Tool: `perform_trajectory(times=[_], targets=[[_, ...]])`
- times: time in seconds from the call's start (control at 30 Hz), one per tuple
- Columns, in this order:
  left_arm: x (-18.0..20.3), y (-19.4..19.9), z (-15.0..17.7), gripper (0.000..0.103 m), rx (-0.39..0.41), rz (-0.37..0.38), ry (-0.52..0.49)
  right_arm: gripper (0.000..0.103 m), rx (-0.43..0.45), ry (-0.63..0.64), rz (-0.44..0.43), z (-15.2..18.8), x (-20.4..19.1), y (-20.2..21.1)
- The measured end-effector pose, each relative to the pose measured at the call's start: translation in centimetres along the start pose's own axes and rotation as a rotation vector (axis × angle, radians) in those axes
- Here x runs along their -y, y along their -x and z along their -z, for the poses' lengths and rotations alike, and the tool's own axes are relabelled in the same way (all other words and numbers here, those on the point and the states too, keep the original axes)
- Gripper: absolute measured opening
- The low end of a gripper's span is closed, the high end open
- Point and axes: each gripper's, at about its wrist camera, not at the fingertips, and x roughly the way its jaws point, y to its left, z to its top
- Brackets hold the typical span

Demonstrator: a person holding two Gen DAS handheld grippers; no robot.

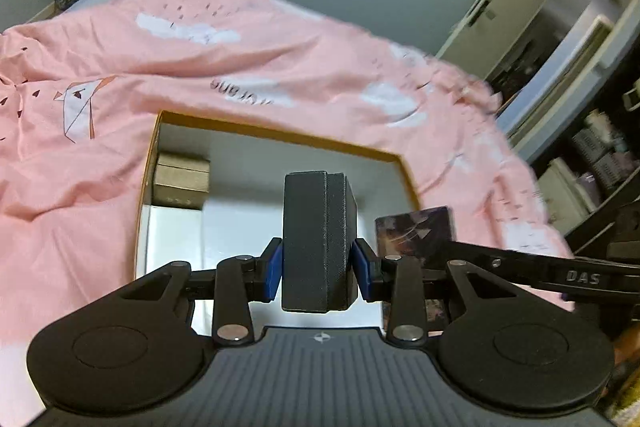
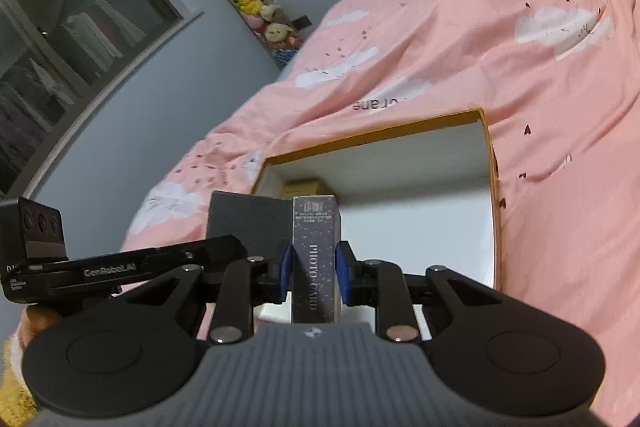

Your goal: Organize objects

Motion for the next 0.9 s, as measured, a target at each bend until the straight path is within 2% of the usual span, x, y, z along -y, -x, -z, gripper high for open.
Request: perform_trajectory(times=[0.07, 0.17, 0.27, 0.47, 0.6, 0.77, 0.83, 0.9], targets=[[-0.7, -2.4, -0.6, 0.041, -0.038, -0.033, 0.010, 0.025, -0.025, -0.014, 0.028, -0.8, 0.8, -2.1], [-2.2, -5.9, -1.4, 0.041, -0.093, -0.052, 0.053, 0.025, -0.070, -0.034, 0.064, -1.9, 2.4, -5.2], [-3.1, -8.3, -1.8, 0.041, -0.124, -0.071, 0.054, 0.025, -0.104, -0.049, 0.103, -2.5, 3.7, -7.9], [-4.6, -11.6, -3.1, 0.041, -0.182, -0.047, 0.101, 0.025, -0.154, -0.068, 0.138, -3.8, 5.4, -11.9], [-5.2, -13.1, -3.4, 0.041, -0.211, -0.072, 0.104, 0.025, -0.167, -0.072, 0.152, -4.2, 6.0, -13.5], [-5.0, -13.5, -3.5, 0.043, -0.226, -0.088, 0.069, 0.025, -0.187, -0.072, 0.155, -4.3, 6.4, -14.7], [-4.5, -13.4, -3.7, 0.044, -0.224, -0.125, 0.029, 0.025, -0.191, -0.070, 0.151, -4.2, 6.4, -15.0], [-3.8, -13.2, -3.7, 0.051, -0.215, -0.167, -0.041, 0.025, -0.193, -0.071, 0.150, -4.2, 6.4, -15.1]])
